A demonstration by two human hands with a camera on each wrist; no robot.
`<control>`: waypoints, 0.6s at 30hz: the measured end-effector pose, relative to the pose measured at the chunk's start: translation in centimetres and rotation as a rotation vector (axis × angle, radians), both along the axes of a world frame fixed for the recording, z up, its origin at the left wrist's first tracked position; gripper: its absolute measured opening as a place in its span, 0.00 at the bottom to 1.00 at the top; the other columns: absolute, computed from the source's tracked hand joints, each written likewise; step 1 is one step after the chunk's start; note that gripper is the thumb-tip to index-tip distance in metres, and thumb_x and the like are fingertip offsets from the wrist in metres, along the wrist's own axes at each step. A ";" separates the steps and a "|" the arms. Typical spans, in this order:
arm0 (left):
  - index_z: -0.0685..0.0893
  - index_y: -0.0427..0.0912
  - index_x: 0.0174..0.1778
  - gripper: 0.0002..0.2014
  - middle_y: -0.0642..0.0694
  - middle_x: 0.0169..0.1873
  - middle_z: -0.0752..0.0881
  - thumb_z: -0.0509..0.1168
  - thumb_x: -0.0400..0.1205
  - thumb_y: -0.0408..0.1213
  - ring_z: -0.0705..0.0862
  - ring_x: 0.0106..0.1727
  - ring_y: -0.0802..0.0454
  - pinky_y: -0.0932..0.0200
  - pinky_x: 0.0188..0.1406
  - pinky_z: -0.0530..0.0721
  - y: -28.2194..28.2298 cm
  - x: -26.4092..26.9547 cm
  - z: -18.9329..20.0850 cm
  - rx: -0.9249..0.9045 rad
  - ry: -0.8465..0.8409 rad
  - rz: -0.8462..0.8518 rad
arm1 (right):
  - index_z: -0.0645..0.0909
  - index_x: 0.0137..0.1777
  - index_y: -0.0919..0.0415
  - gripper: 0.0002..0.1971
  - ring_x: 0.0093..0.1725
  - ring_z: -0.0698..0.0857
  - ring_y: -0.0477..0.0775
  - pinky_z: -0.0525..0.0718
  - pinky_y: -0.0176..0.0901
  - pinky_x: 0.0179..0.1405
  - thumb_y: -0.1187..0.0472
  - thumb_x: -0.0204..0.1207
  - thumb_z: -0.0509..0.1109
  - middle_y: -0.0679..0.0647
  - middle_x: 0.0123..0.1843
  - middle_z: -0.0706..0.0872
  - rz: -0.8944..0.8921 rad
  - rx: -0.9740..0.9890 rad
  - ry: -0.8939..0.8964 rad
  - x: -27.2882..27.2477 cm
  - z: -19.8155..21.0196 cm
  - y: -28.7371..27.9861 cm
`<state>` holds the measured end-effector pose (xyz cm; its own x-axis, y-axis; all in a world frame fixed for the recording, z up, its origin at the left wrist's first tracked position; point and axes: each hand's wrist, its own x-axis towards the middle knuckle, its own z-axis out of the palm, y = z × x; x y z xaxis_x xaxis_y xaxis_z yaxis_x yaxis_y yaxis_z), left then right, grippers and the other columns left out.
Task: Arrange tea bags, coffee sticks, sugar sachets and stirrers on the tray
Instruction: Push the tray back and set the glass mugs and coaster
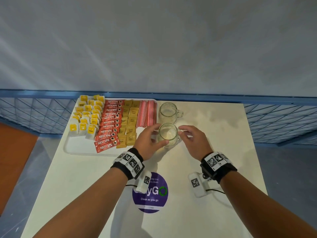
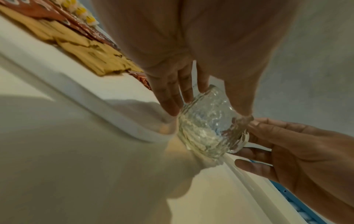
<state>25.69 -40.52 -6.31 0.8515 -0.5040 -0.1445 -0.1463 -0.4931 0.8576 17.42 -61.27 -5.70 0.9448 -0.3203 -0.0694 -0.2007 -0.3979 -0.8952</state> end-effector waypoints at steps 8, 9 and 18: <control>0.76 0.52 0.76 0.33 0.53 0.65 0.82 0.80 0.75 0.46 0.82 0.62 0.59 0.67 0.57 0.80 -0.2 0.0 0.0 0.007 -0.013 0.011 | 0.90 0.59 0.56 0.09 0.52 0.89 0.40 0.80 0.21 0.50 0.64 0.84 0.71 0.44 0.51 0.92 0.008 -0.042 -0.032 0.4 -0.2 0.2; 0.77 0.53 0.76 0.33 0.54 0.64 0.82 0.80 0.75 0.46 0.82 0.62 0.59 0.68 0.56 0.79 -0.3 0.1 0.0 0.008 -0.014 0.012 | 0.90 0.59 0.56 0.09 0.51 0.89 0.40 0.81 0.22 0.51 0.64 0.84 0.71 0.43 0.51 0.92 0.007 -0.046 -0.033 0.4 -0.2 0.2; 0.77 0.52 0.75 0.33 0.55 0.64 0.83 0.80 0.74 0.47 0.82 0.62 0.60 0.60 0.54 0.87 -0.6 0.7 -0.2 0.005 -0.001 0.010 | 0.91 0.59 0.56 0.09 0.52 0.89 0.41 0.82 0.24 0.52 0.64 0.84 0.70 0.45 0.52 0.93 0.006 -0.052 -0.033 0.9 -0.3 0.0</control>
<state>26.42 -41.08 -6.48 0.8567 -0.4947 -0.1460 -0.1422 -0.4985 0.8551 18.34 -61.29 -6.04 0.9481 -0.3173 -0.0220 -0.1693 -0.4447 -0.8795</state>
